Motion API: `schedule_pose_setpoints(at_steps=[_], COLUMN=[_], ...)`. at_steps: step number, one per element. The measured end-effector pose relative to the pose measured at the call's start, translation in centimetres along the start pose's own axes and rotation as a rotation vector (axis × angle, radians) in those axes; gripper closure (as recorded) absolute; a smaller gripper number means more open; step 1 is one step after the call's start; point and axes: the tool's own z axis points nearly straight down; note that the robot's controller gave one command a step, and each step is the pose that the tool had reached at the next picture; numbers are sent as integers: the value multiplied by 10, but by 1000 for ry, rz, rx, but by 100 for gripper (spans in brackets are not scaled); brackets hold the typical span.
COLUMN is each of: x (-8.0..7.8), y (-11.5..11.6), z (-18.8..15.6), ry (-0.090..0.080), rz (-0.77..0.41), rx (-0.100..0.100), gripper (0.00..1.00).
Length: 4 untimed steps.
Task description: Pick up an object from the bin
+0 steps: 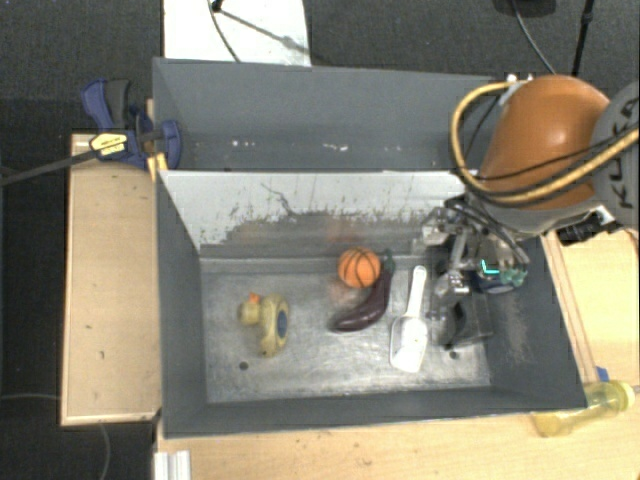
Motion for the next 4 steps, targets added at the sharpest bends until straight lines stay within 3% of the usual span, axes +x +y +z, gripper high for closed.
schedule_pose_setpoints(at_steps=[1,2,3,4], x=[0,-4,-18,-9], y=[0,-16,14,-17], z=[-2,25,87,136], ry=[-3,-10,-13,-17], rz=[0,-45,-55,42], rx=[0,0,2,1], gripper=[0,0,0,100])
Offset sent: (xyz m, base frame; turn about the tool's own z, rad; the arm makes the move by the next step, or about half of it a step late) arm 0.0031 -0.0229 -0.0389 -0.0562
